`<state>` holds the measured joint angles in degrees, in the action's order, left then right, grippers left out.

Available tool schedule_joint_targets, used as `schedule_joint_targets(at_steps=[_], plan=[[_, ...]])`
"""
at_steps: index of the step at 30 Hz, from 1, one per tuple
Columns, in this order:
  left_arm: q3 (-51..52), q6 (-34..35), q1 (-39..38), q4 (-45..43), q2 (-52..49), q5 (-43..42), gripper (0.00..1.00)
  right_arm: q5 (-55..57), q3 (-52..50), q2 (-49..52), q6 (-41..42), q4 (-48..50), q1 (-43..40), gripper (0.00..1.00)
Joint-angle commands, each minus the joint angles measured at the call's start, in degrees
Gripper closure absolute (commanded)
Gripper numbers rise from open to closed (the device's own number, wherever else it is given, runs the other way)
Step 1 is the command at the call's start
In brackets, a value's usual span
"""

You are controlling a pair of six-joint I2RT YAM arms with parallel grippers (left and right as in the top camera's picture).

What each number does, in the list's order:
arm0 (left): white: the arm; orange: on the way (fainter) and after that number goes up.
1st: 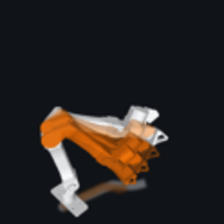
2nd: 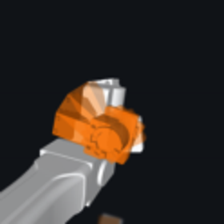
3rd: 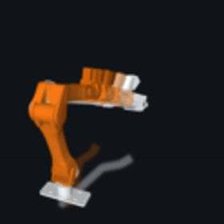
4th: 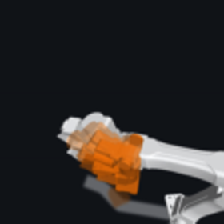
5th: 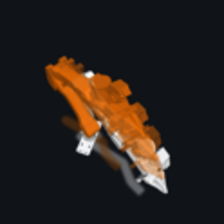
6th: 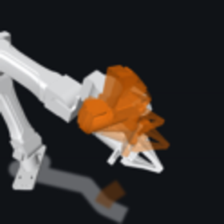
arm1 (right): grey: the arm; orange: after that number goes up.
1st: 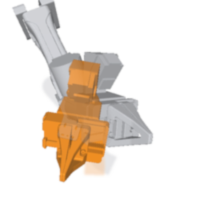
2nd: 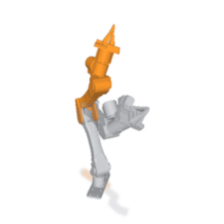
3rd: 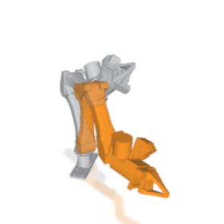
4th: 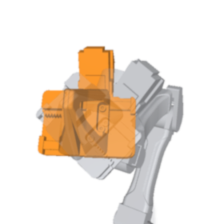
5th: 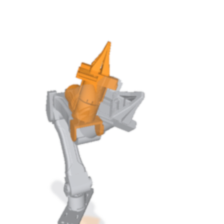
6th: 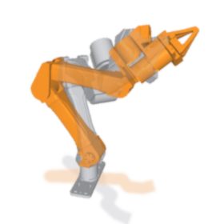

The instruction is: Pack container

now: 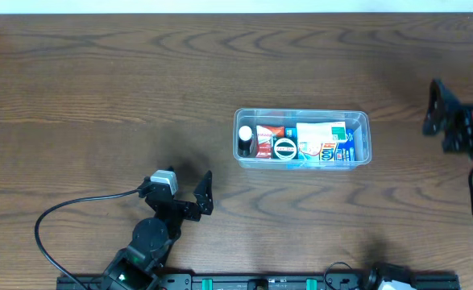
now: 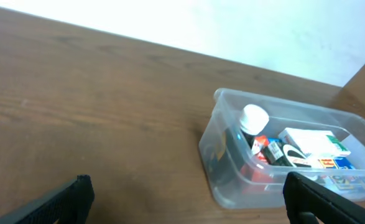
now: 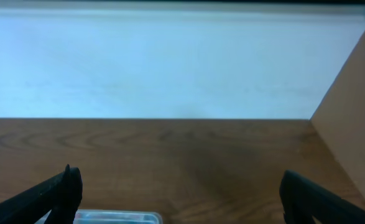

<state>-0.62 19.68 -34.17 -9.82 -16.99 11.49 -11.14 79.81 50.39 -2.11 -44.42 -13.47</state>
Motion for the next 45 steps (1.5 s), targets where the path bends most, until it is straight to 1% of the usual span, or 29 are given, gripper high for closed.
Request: schedule_joint_targets(at_steps=[1, 11, 17, 21, 25, 27, 32, 34, 36, 40, 45], plan=[[0.4, -1.9, 0.2, -0.6, 0.0, -1.2, 0.02, -2.3, 0.0, -3.6, -0.1, -2.3, 0.4, 0.01], [0.4, -1.9, 0.2, -0.4, 0.0, -1.1, 0.02, -6.0, -0.1, -20.4, 0.9, -11.9, 0.4, 0.01], [0.4, -1.9, 0.3, -0.3, -0.1, 1.2, 0.02, -7.8, -1.0, -33.9, 4.8, -14.2, 0.4, 0.01], [0.4, -1.9, 0.3, -0.1, -0.1, 1.9, 0.02, -7.5, -1.1, -42.5, 5.4, -16.3, 0.4, 0.01], [0.4, -1.9, 0.3, 0.3, -0.1, 1.9, 0.02, -6.2, -1.1, -48.9, 7.1, -17.4, 0.4, 0.01], [0.4, -1.9, 0.3, 0.4, -0.1, 1.9, 0.02, -5.4, -0.9, -50.1, 7.9, -19.1, 0.4, 0.01], [0.4, -1.9, 0.2, 0.9, -0.1, 1.8, 0.02, -5.4, 0.4, -49.9, 8.5, -30.5, 0.4, 0.01], [0.4, -1.9, 0.2, 1.4, -0.1, 1.8, 0.02, -5.4, 0.1, -49.9, 8.5, -32.3, 0.4, 0.01], [0.4, -1.9, 0.3, 1.9, -0.1, 1.8, 0.02, -4.7, -0.3, -49.9, 8.5, -31.3, 0.4, 0.01], [0.4, -1.9, 0.2, 3.1, -0.1, 1.8, 0.02, -3.9, -3.1, -49.9, 8.5, -26.1, 0.4, 0.01], [0.4, -2.3, 0.3, 3.3, -0.1, 2.2, 0.02, -5.8, -11.5, -49.9, 8.8, -18.1, 0.4, 0.01]])
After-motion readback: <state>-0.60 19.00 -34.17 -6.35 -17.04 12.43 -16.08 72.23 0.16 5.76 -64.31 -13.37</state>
